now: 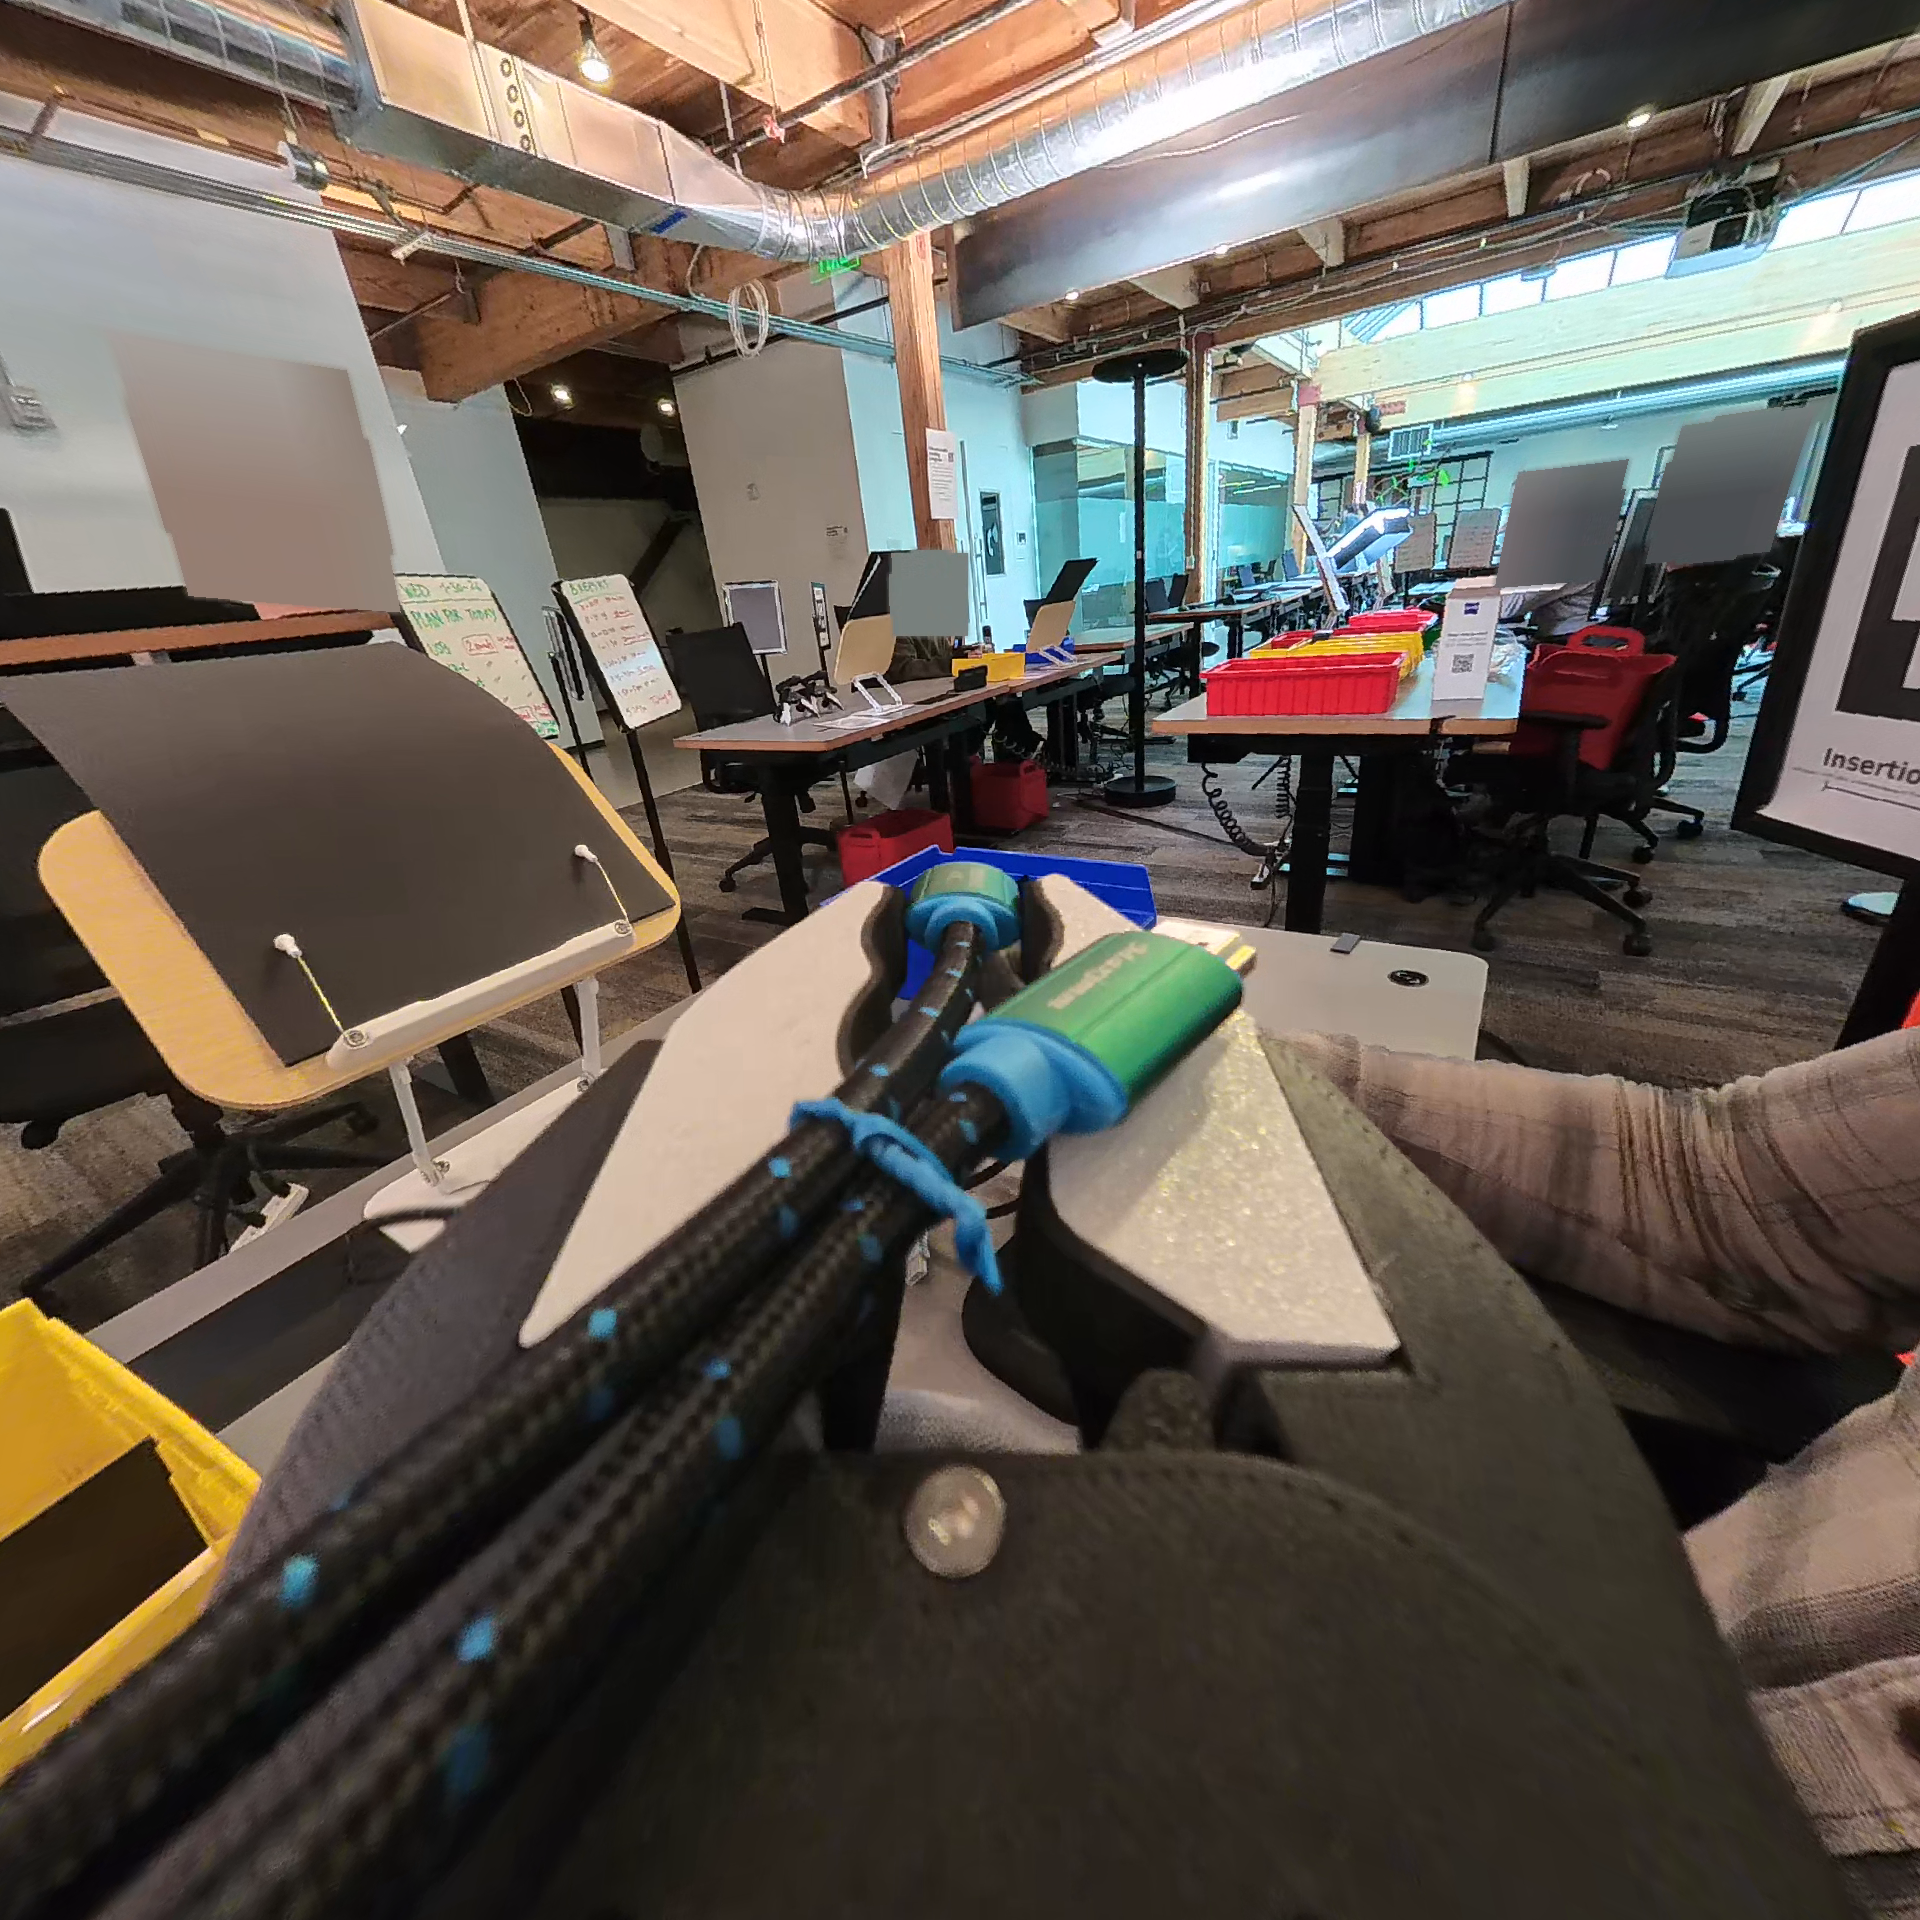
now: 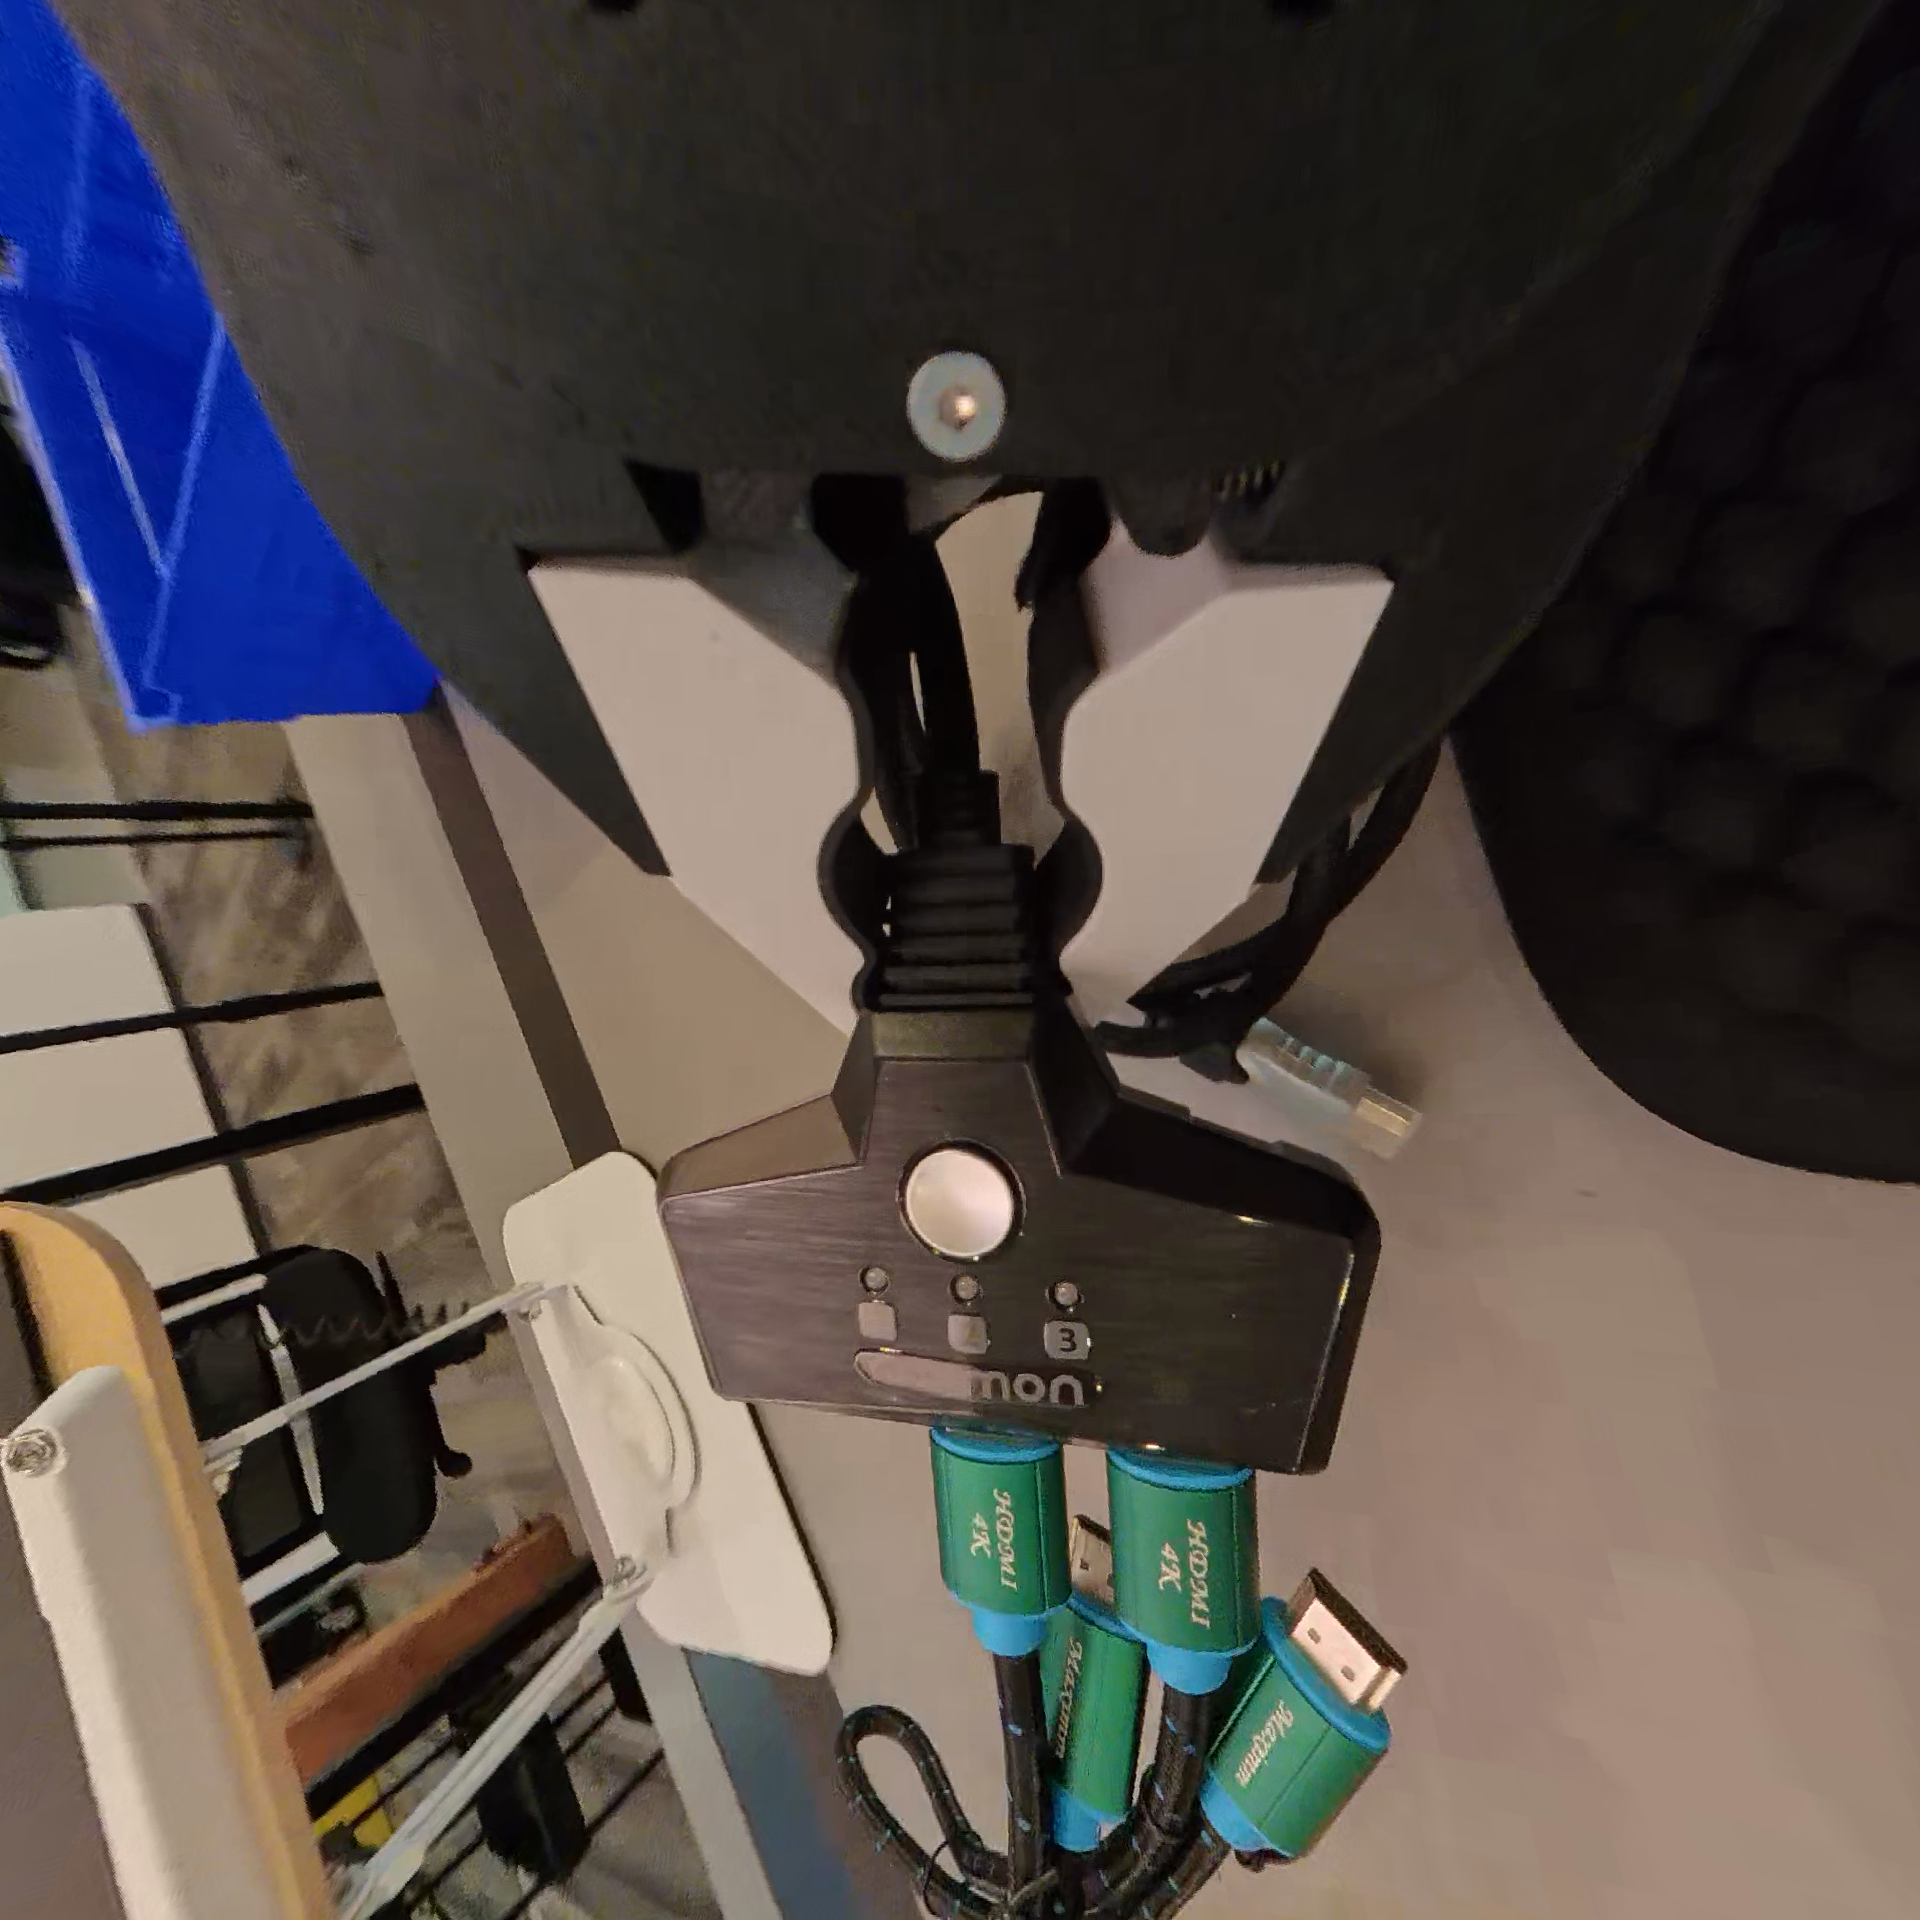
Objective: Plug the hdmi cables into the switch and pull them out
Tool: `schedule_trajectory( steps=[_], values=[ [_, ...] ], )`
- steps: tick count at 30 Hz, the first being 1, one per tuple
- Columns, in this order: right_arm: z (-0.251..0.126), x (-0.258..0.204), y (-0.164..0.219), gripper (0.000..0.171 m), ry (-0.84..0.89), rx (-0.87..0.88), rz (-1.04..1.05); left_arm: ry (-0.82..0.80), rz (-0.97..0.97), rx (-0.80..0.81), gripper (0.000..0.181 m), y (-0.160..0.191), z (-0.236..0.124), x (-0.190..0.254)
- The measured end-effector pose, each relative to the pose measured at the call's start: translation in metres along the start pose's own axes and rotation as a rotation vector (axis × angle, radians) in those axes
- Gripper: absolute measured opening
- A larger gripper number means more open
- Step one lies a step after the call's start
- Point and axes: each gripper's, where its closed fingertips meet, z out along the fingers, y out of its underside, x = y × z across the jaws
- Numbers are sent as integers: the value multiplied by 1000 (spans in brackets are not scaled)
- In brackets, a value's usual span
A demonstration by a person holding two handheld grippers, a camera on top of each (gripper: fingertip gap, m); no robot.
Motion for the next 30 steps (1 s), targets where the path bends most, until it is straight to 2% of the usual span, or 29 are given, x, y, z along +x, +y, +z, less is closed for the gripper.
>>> schedule_trajectory(
  steps=[1,7,15,23,30],
  values=[
    [-4,0,-4,21,-17,33,25,1,-1,2,21,0,0,0],
    [-36,-1,-33,21,-166,243,157,1,-1,-1,21,0,0,-1],
    [-103,-14,-85,21,-424,557,218,5,-17,-43,21,20,8,-6],
    [-167,-32,-132,21,-599,765,159,30,-16,-116,21,51,18,-10],
    [-207,-65,-161,21,-731,867,23,57,-50,-170,21,83,32,-7]
  ],
)
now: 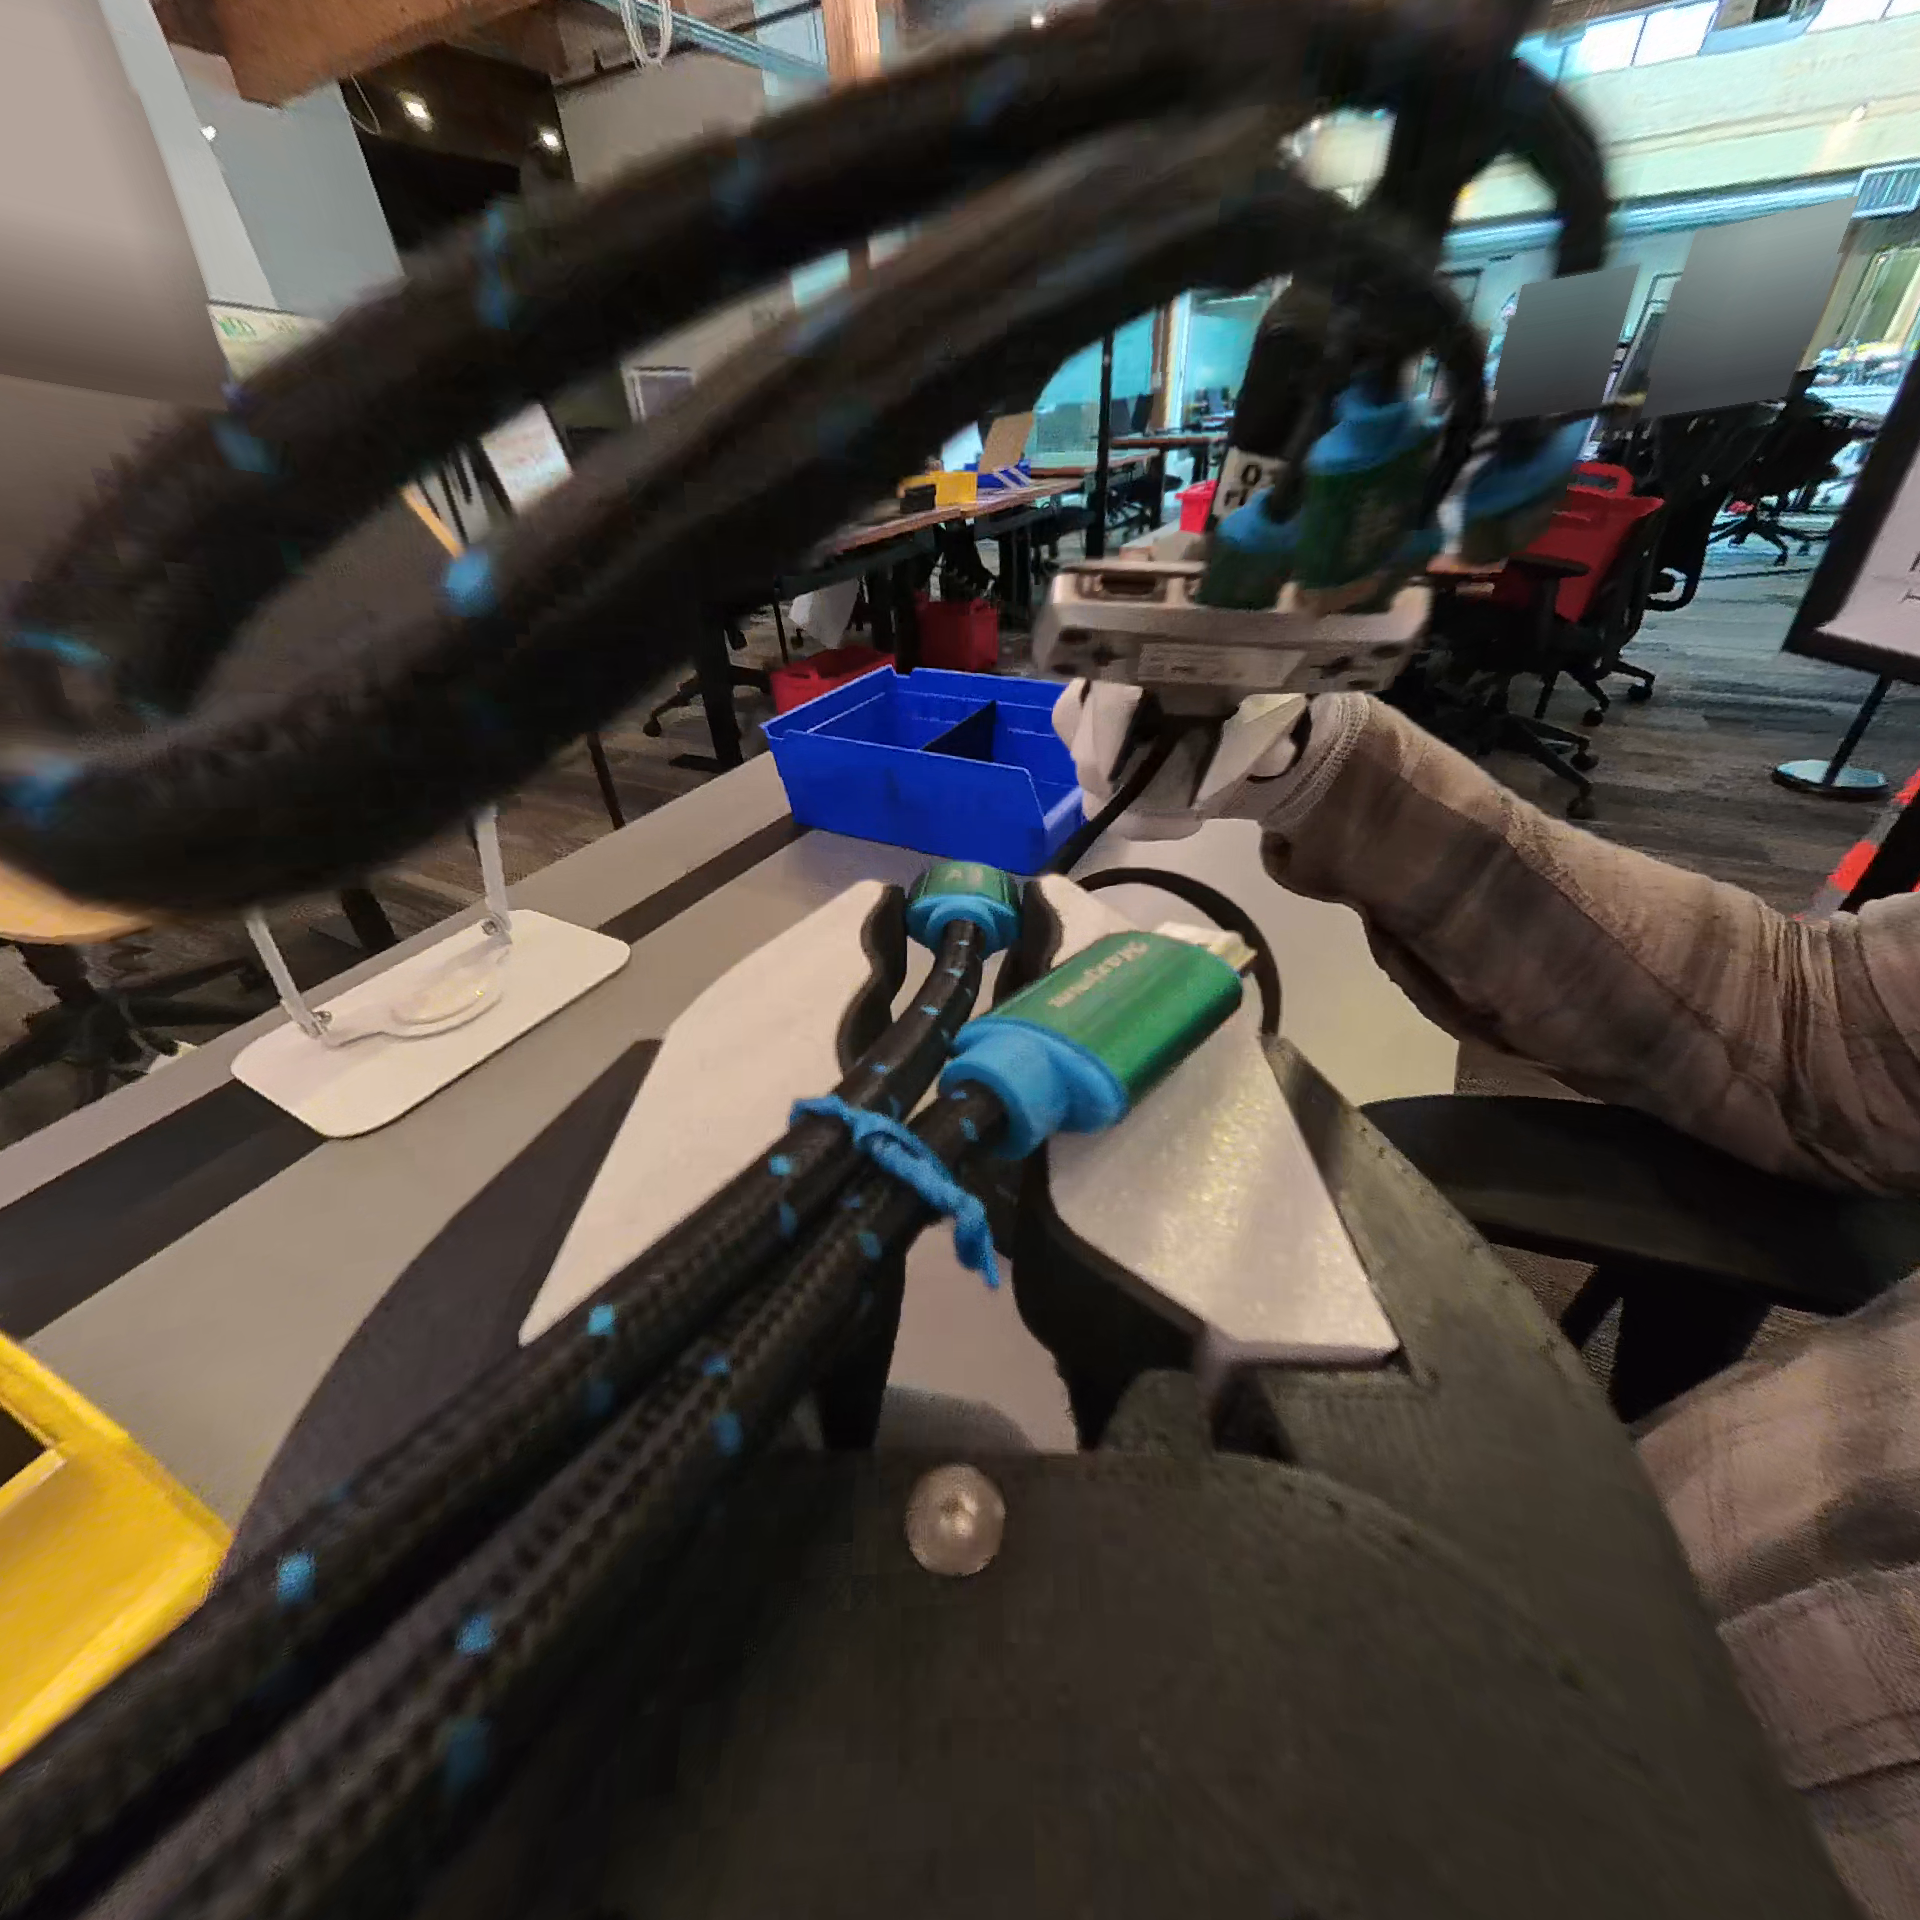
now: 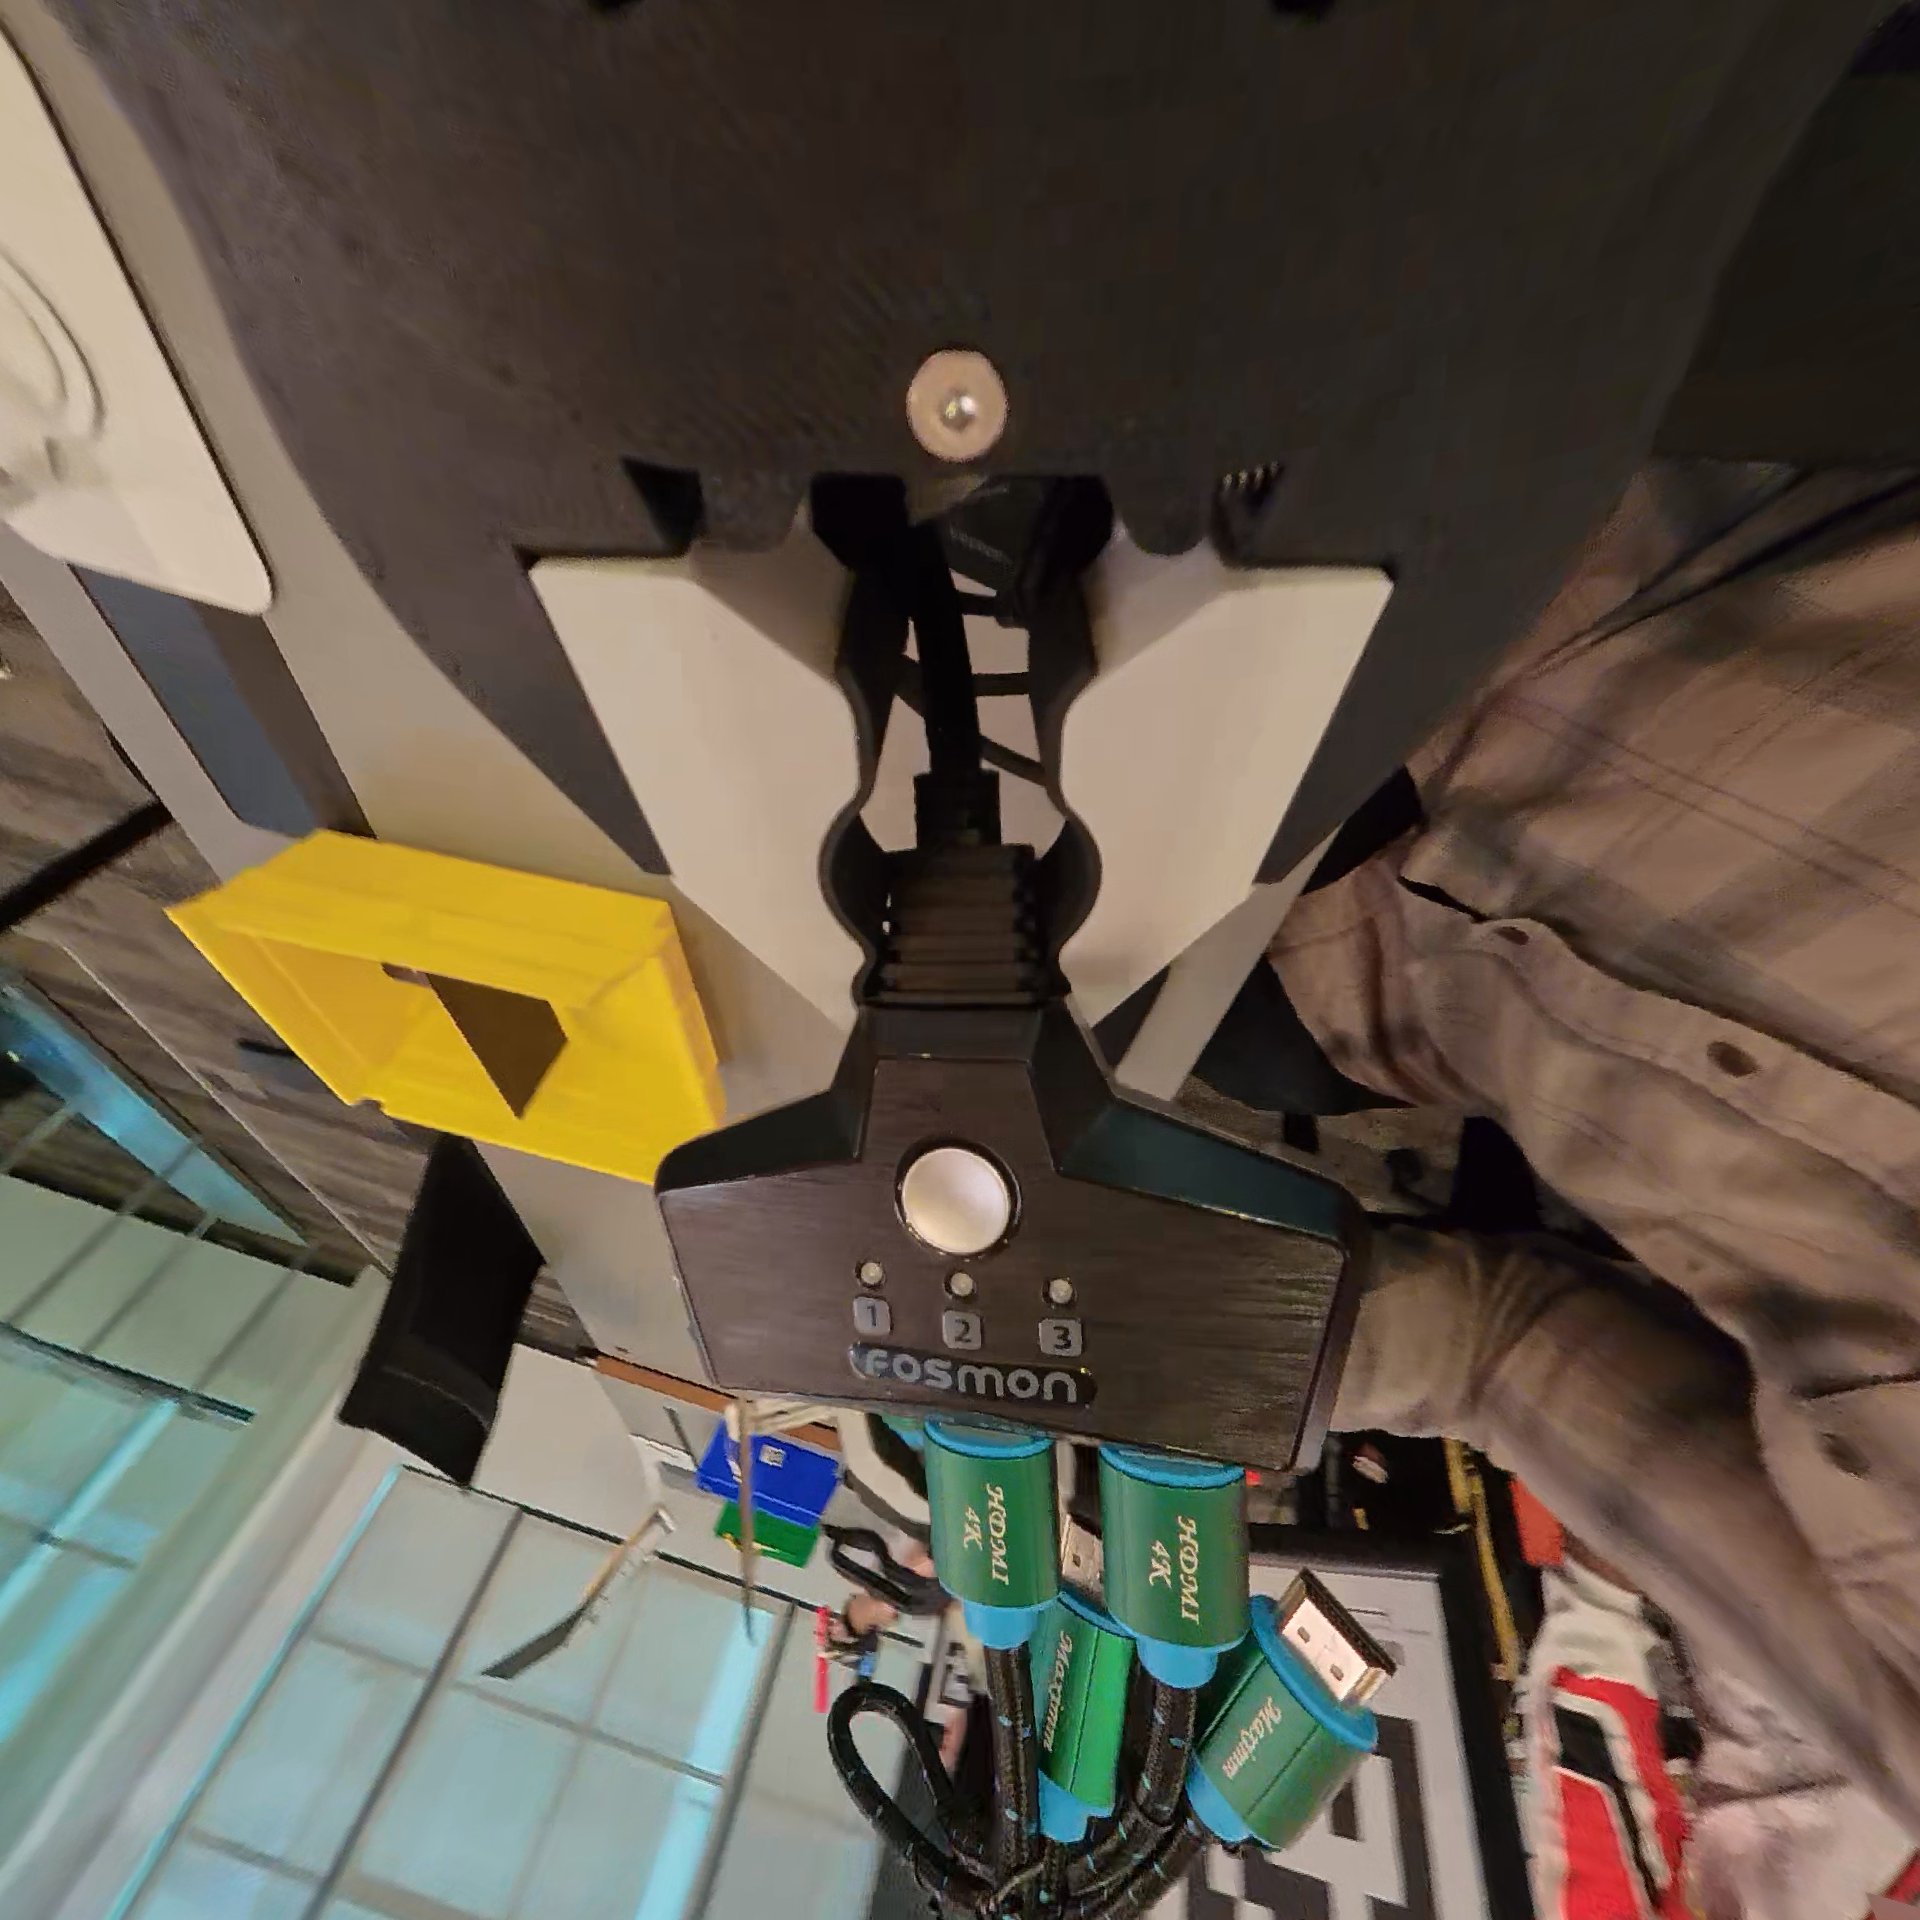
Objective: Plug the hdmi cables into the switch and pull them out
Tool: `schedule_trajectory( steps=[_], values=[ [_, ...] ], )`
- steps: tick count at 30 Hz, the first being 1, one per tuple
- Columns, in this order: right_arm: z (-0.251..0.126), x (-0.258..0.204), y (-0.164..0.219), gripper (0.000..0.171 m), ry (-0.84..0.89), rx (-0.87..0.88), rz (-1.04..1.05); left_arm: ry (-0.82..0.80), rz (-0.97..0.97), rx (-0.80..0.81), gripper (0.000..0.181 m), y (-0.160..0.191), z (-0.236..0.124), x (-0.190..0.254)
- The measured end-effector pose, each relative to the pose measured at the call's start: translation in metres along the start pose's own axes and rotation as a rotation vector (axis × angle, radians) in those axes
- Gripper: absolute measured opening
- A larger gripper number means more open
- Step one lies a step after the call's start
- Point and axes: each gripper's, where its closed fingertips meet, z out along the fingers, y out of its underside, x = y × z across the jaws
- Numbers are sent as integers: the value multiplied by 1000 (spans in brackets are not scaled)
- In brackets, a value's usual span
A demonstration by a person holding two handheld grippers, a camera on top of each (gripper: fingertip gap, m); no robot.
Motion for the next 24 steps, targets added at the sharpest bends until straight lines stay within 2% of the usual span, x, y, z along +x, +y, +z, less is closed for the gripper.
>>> schedule_trajectory(
  steps=[5,10,16,21,24],
  values=[
    [20,-20,-4,21,-83,-48,-41,26,-8,25,21,3,10,13],
    [36,-28,8,21,-129,-112,-37,38,11,96,19,-15,6,25],
    [52,-36,13,21,-162,-182,-19,45,128,35,19,-15,9,43],
    [50,-33,14,21,-130,-218,-23,37,104,-60,19,-8,7,39],
    [49,-35,13,21,-130,-233,-35,67,85,-42,19,-11,7,45]
  ],
)
